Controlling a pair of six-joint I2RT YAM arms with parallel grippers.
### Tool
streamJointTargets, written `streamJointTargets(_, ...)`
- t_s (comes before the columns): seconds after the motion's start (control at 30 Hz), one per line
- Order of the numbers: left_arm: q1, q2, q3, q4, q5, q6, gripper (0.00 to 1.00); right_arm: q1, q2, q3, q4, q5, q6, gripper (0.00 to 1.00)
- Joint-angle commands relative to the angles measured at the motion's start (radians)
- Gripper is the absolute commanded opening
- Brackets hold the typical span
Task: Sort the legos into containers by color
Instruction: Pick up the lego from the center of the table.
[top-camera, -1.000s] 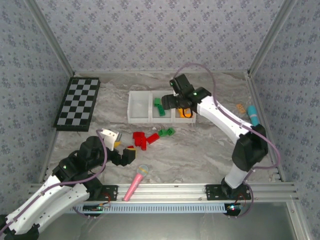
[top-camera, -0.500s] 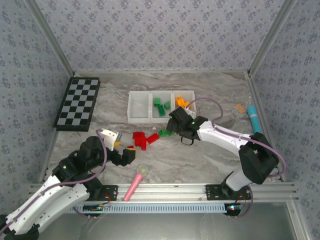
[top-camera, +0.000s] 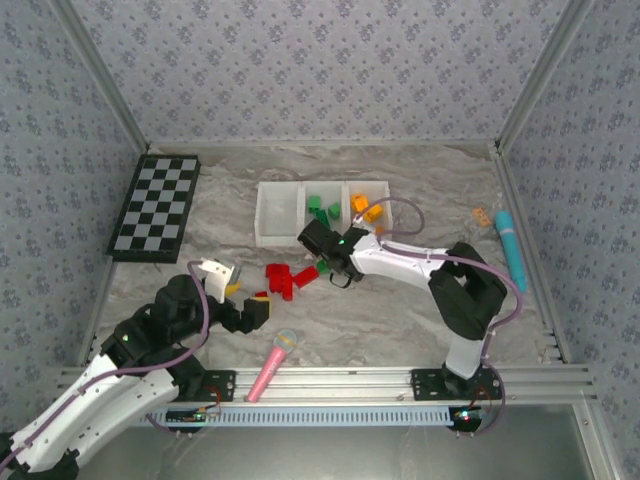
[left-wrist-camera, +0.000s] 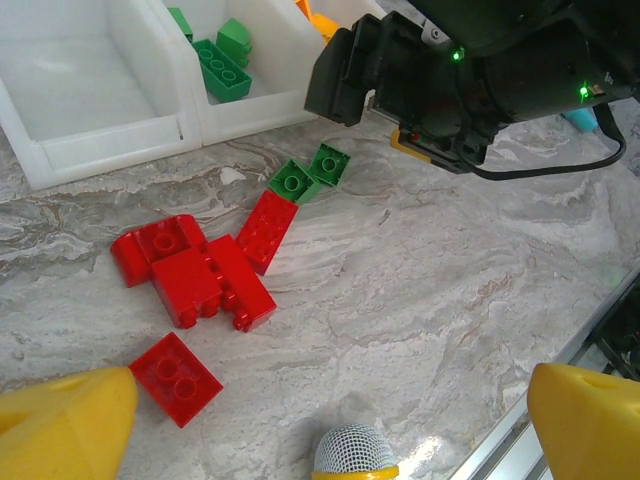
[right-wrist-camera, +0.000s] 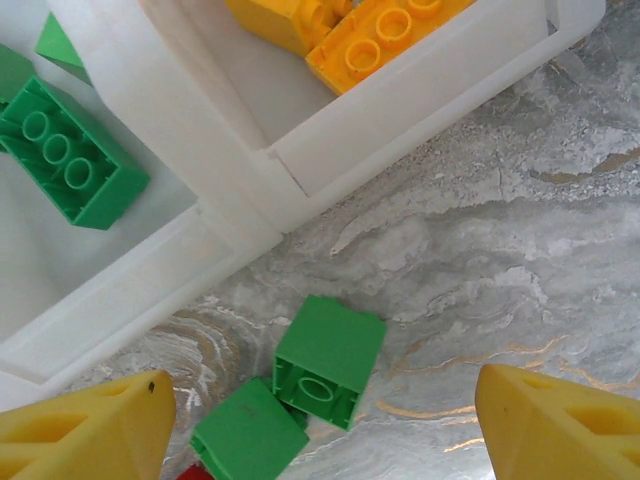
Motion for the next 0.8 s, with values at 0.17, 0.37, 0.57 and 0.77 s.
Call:
streamJointTargets(0.17,-0.010,-0.010,0.019,-0.006,-0.009,-0.010,1.00,0.018,0.083,0.068,-0.146,0.085,0.142,0.75)
streamJointTargets(0.37,-0.013,-0.009,0.016,-0.006,-0.009,-0.008,1.00,0.020,0.115,0.079,-0.141,0.071,0.143,0.74)
streamJointTargets(0.57,-0.013,-0.007,0.016,-0.007,-0.014,-0.010,1.00,0.021,0.153,0.082,-0.117,0.048,0.118,0.73)
streamJointTargets(0.77,-0.012,-0.006,0.015,-0.005,-0.014,-0.010,1.00,0.024,0.193,0.095,-0.102,0.035,0.102,0.70)
